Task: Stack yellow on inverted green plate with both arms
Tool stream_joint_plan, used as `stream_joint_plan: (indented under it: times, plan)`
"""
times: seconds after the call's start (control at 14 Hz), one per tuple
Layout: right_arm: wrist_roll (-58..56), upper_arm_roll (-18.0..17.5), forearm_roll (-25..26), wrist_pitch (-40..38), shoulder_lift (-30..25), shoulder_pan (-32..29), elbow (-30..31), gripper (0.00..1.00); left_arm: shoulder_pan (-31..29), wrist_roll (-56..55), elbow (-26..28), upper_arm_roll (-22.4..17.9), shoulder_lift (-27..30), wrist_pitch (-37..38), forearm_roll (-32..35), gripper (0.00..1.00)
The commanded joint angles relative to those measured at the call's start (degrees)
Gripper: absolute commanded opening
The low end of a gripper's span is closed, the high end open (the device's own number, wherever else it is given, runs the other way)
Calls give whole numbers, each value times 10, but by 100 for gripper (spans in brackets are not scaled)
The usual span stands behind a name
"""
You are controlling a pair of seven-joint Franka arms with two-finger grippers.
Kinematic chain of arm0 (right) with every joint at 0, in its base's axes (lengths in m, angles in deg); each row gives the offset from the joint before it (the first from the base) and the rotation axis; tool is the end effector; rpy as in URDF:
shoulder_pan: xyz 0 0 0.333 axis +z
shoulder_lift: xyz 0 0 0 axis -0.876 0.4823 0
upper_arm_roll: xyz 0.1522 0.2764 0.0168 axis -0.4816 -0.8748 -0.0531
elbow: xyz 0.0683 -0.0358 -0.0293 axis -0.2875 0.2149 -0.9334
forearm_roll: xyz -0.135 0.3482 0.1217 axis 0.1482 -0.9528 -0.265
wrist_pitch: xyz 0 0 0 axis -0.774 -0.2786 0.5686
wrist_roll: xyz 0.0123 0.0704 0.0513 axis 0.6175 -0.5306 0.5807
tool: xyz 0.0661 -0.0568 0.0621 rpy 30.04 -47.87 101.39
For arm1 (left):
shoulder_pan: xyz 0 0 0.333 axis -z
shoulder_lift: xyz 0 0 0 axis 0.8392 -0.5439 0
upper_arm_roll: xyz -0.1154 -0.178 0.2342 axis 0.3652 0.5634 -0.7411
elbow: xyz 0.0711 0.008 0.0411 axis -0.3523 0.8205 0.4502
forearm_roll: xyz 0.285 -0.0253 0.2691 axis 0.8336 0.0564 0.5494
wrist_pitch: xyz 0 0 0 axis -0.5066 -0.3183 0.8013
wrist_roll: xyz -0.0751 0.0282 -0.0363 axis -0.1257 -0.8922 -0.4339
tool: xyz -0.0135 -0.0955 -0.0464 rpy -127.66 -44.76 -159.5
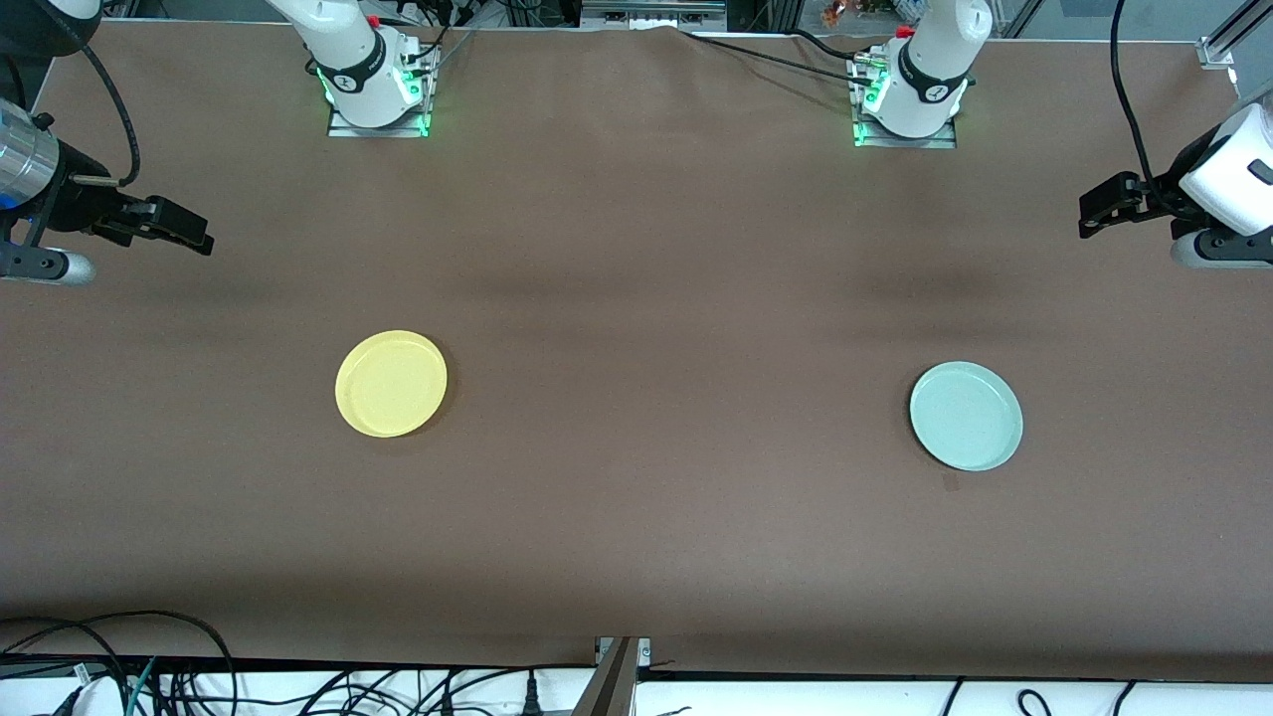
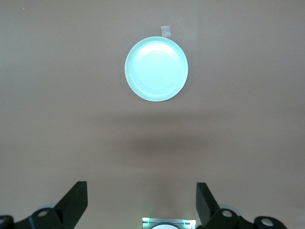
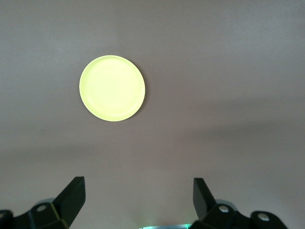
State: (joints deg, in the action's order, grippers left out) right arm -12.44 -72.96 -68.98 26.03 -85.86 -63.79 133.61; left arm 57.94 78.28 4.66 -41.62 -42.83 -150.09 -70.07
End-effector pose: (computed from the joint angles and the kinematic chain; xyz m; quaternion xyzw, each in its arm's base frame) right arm 0.5551 0.0120 0.5764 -0.9971 0.0555 0.0516 0.0017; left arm 0.5443 -0.0053 0.6042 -0.9970 0.0076 0.0690 0.0340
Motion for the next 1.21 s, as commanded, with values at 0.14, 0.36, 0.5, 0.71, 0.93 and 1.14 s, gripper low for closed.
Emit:
stream_joint_plan:
  times: [0.14,0.36,0.5,0.71,0.93,1.14]
  plan:
    - [9,-1,-7,4,-1,2,-1,100,-1,25,-1,3,2,6,6,100]
    - [9,-1,-7,14,-2,2,-2,100,0,25,-1,5,1,6,5,100]
    - [9,-1,-8,30,-1,3,1,100,0,26,-1,5,1,5,4,100]
    - [10,-2,-8,113,7,5,59,100,4,32,-1,6,1,6,4,100]
    - [9,-9,-8,225,48,9,131,100,7,34,-1,7,0,5,3,100]
    - [-49,-9,-8,291,125,8,135,99,5,50,0,6,0,5,-4,100]
